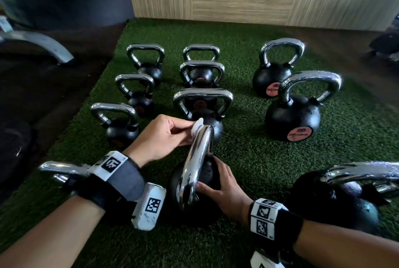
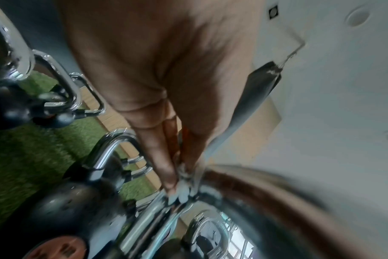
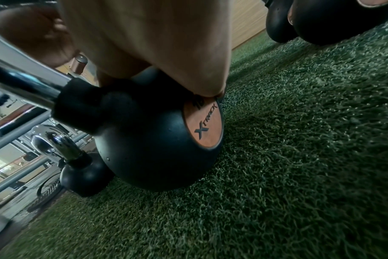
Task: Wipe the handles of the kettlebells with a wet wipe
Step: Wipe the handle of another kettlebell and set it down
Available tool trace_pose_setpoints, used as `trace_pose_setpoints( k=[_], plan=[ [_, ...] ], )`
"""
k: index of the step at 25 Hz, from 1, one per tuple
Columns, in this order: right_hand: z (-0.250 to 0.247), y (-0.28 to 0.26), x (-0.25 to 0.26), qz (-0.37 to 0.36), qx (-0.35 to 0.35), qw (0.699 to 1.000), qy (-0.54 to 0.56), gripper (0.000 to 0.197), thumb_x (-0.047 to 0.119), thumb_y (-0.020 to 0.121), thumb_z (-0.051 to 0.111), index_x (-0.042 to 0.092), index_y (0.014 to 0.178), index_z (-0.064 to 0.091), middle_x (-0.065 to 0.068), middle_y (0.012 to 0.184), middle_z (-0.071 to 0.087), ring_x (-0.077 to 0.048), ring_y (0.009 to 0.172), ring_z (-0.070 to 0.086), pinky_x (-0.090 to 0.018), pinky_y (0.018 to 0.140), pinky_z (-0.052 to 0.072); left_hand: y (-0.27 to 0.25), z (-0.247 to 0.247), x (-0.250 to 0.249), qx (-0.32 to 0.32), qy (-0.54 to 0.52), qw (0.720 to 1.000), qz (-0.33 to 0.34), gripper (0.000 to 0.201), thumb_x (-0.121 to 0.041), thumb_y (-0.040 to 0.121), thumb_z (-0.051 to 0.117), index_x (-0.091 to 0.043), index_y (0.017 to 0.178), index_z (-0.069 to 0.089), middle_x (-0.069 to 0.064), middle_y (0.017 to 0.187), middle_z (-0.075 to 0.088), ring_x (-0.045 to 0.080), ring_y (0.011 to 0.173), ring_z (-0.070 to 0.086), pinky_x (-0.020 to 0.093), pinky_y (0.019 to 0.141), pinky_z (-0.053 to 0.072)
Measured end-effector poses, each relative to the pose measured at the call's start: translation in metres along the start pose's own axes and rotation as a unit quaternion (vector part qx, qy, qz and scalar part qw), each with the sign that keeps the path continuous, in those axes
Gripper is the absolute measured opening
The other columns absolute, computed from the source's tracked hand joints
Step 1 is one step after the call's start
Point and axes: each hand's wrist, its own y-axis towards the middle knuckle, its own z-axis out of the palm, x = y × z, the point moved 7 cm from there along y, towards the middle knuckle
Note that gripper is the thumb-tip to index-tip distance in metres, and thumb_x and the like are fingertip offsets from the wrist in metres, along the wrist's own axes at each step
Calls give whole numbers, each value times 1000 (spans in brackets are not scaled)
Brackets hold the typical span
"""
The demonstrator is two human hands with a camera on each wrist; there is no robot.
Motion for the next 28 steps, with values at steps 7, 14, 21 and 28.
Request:
trace_pose_setpoints(
  k=[7, 14, 21, 28],
  plan=[
    [2, 0, -5, 4, 12, 1000, 7, 114, 80, 65, 66, 31, 156, 19, 6, 156, 27, -13, 146, 25, -44, 123, 25, -17, -11, -10, -9, -53, 996, -70, 26, -29, 76, 78, -18, 99, 81, 1, 91, 80, 9, 82, 75, 12, 73, 55],
    [2, 1, -3, 8, 21, 1000, -14, 109, 75, 70, 67, 30, 156, 18, 2, 156, 27, -16, 146, 27, -45, 123, 27, -49, -10, -10, 43, -56, 995, -77, 21, -24, 76, 81, -14, 94, 81, 9, 88, 80, 13, 77, 75, 18, 68, 59],
    [2, 1, -5, 20, 27, 999, -14, 111, 76, 69, 67, 30, 156, 17, 3, 156, 27, -15, 145, 27, -46, 122, 28, -93, -1, 8, 109, -76, 989, -71, 19, -16, 77, 83, -15, 96, 81, 8, 94, 80, 11, 84, 75, 18, 72, 57],
    [2, 1, -6, 6, 26, 999, -18, 113, 81, 66, 63, 30, 156, 18, 3, 155, 28, -15, 145, 27, -44, 123, 27, -110, 12, 26, 108, 11, 993, -51, 19, -20, 80, 83, -29, 97, 82, -6, 96, 80, 5, 89, 75, 15, 78, 55]
  ],
)
